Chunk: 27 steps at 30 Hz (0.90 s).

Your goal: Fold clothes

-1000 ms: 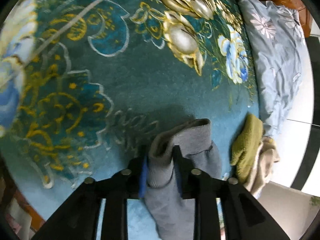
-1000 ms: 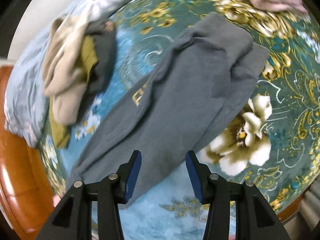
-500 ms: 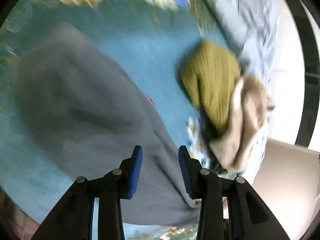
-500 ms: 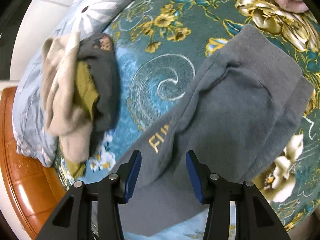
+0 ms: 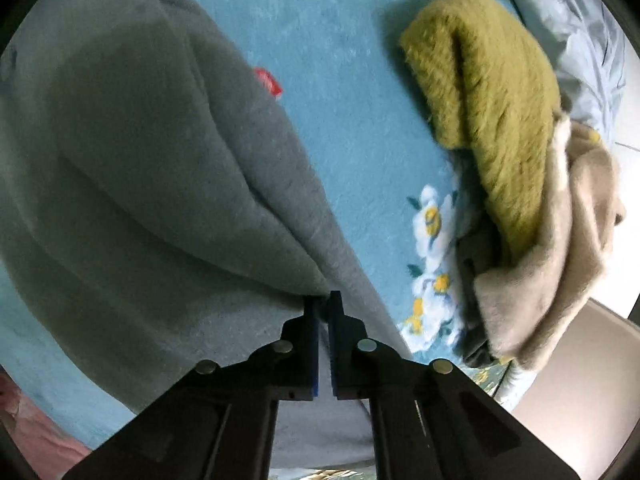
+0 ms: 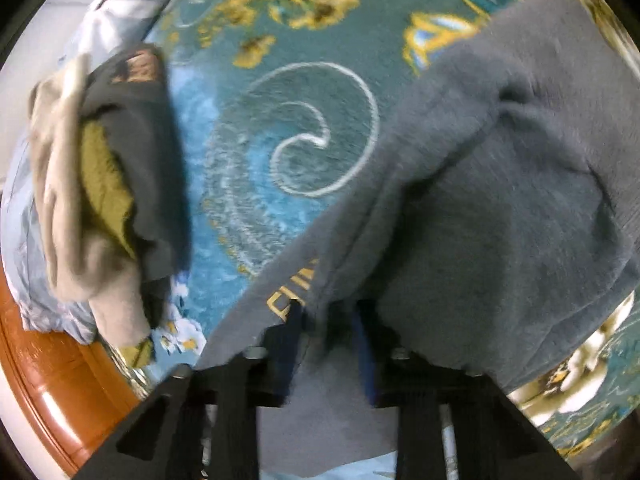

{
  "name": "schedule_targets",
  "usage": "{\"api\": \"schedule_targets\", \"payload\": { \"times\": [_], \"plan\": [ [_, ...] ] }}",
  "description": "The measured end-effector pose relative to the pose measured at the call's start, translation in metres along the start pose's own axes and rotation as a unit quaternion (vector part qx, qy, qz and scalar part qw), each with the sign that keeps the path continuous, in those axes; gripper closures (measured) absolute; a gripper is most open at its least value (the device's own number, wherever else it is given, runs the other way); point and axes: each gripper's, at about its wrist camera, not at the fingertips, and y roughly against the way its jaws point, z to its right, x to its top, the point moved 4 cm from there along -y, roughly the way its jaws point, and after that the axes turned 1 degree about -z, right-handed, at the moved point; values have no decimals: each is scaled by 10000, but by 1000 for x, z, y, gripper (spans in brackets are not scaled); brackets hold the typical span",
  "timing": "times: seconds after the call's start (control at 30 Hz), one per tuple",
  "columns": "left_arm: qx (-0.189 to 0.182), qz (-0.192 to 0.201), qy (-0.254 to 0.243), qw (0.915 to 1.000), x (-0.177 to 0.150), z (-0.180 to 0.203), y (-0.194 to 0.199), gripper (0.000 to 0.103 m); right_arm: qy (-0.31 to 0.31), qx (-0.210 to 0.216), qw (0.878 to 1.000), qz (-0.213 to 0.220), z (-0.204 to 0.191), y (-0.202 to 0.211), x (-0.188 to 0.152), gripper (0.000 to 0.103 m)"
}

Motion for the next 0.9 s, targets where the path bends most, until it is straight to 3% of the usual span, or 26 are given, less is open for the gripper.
{"api": "schedule_targets", "payload": {
  "times": [0.2, 0.33, 0.47, 0.63, 0.77, 0.9],
  "plan": [
    [-257, 348, -419, 9982, 21, 33, 28, 103, 30, 326, 9994, 150, -10, 11, 12, 99],
    [-238, 320, -580, 9975, 29, 48, 27, 103, 23, 277, 9994, 206, -20, 4, 21, 99],
    [-325, 127, -738, 9967, 16, 50, 25, 103, -119, 271, 9994, 155, -18, -6, 22, 98],
    [-309, -76, -497, 9983, -6, 25, 24, 102, 141, 972, 9949, 228, -17, 23, 14, 92],
    [-314, -172, -224, 9991, -28, 7, 25, 100, 433, 1045, 9880, 1054, 19, 88, 11, 82],
    [-319, -266, 49, 9991, -50, -11, 26, 93, -333, 870, 9849, 1460, 100, 116, 21, 79]
  ]
}}
